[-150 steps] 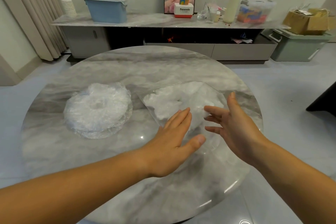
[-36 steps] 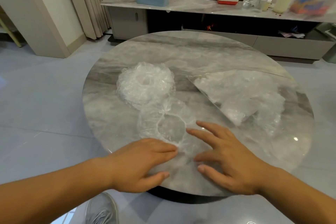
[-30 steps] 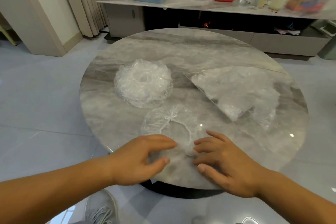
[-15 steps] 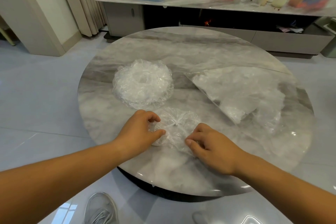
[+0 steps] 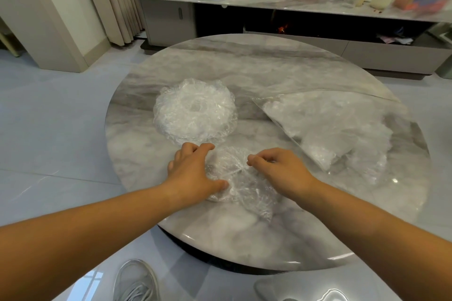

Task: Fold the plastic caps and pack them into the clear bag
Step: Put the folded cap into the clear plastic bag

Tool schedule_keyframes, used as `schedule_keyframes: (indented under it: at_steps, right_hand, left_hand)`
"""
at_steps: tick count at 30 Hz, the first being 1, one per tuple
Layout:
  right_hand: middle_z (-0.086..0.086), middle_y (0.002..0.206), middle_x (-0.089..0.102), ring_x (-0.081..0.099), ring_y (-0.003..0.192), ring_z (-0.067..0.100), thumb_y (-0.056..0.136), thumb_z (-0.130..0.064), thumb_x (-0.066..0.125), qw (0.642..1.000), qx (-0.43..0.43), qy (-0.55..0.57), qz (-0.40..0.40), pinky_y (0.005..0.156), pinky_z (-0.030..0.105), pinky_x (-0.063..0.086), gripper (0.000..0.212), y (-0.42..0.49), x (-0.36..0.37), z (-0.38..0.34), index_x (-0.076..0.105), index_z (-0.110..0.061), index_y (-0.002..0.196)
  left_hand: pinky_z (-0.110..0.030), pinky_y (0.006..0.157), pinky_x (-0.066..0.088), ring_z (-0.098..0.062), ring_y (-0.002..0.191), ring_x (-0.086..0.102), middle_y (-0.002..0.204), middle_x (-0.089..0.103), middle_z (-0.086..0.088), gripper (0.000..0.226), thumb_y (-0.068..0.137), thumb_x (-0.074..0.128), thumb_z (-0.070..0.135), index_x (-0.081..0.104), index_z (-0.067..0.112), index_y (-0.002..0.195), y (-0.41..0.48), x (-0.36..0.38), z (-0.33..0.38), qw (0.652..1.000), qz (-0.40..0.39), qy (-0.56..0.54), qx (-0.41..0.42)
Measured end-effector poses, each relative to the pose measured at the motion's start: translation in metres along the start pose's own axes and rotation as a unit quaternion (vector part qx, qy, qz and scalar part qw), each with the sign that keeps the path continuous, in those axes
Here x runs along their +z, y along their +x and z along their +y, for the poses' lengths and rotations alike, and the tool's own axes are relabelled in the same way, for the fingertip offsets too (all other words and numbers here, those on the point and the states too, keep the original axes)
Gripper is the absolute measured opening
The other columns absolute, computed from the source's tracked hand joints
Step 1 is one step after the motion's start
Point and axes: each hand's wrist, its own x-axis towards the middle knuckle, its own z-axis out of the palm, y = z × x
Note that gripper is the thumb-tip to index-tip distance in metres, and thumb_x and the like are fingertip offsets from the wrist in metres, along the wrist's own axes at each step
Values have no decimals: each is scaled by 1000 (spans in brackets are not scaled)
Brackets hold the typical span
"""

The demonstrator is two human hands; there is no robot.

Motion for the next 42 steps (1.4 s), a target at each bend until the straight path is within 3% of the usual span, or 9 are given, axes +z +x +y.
schedule_keyframes:
  at_steps: [2, 4, 7, 12, 16, 20, 26, 31, 42]
  right_hand:
    - [-9, 75, 66, 55, 56, -2, 100, -38, 59, 999, 7, 43, 9, 55, 9, 42, 40, -1, 0, -2, 76, -3, 94]
    - [-16, 97, 70, 63, 86, -6, 101, -39, 57, 997, -23, 73, 19, 73, 10, 44, 34, -5, -1, -3, 79, -14, 95]
    - [-14, 103, 69, 63, 100, 0, 102, -42, 52, 986, -168, 6, 26, 86, 18, 46, 34, -16, -1, 0, 78, -22, 94]
    - [-1, 111, 67, 61, 102, 13, 102, -37, 47, 875, -413, -251, -32, 93, 27, 47, 37, -39, 11, 27, 74, -12, 108]
    - [-1, 118, 65, 59, 108, 18, 102, -38, 49, 856, -410, -305, -78, 94, 36, 48, 34, -48, 19, 47, 70, -14, 113]
    - [1, 126, 61, 58, 119, 22, 100, -40, 52, 831, -426, -349, -83, 99, 38, 47, 37, -55, 20, 55, 64, -14, 123]
    - [1, 136, 57, 53, 127, 18, 102, -44, 46, 822, -416, -383, -71, 108, 33, 43, 57, -63, 19, 56, 43, -14, 150]
    - [-2, 131, 55, 52, 123, 18, 103, -44, 45, 833, -394, -380, -82, 107, 33, 41, 47, -65, 17, 57, 54, -17, 140]
    - [-9, 117, 55, 51, 110, 10, 101, -47, 49, 882, -365, -296, -23, 98, 31, 41, 35, -62, 17, 44, 64, -23, 122]
  left_hand:
    - [-33, 112, 23, -19, 136, 28, 141, 29, 5, 96, 73, 79, 56, 27, 38, 152, 0, -1, -1, 1000, -9, 1, -2]
    - [-33, 112, 22, -19, 136, 28, 142, 29, 4, 97, 74, 78, 56, 25, 37, 152, 0, -1, -2, 1000, -14, 2, -1]
    - [-33, 112, 24, -19, 137, 29, 142, 29, 4, 98, 73, 78, 56, 25, 34, 153, 1, -1, -2, 1000, -15, 6, -1]
    - [-37, 114, 34, -19, 133, 37, 140, 30, 4, 106, 66, 85, 55, 26, 33, 152, 8, -10, -6, 997, -72, -6, -4]
    - [-34, 112, 40, -13, 130, 41, 138, 32, 10, 117, 53, 86, 70, 30, 36, 150, 11, -33, -7, 975, -218, -45, 5]
    - [-38, 108, 42, -18, 123, 45, 128, 43, 6, 110, 51, 52, 99, 50, 30, 136, 10, -34, 4, 984, -173, 41, 0]
    - [-27, 70, 43, -11, 85, 56, 90, 56, 11, 52, 75, 74, 64, 56, 23, 101, 7, -22, 0, 988, -104, 112, 7]
    - [-24, 54, 37, -11, 56, 47, 56, 48, 6, 46, 73, 85, 47, 51, 17, 61, 13, -25, -10, 994, -101, 36, -10]
    - [-39, 59, 60, -22, 57, 63, 63, 63, -7, 30, 79, 85, 18, 57, 9, 85, 6, -24, -13, 969, -144, -199, -36]
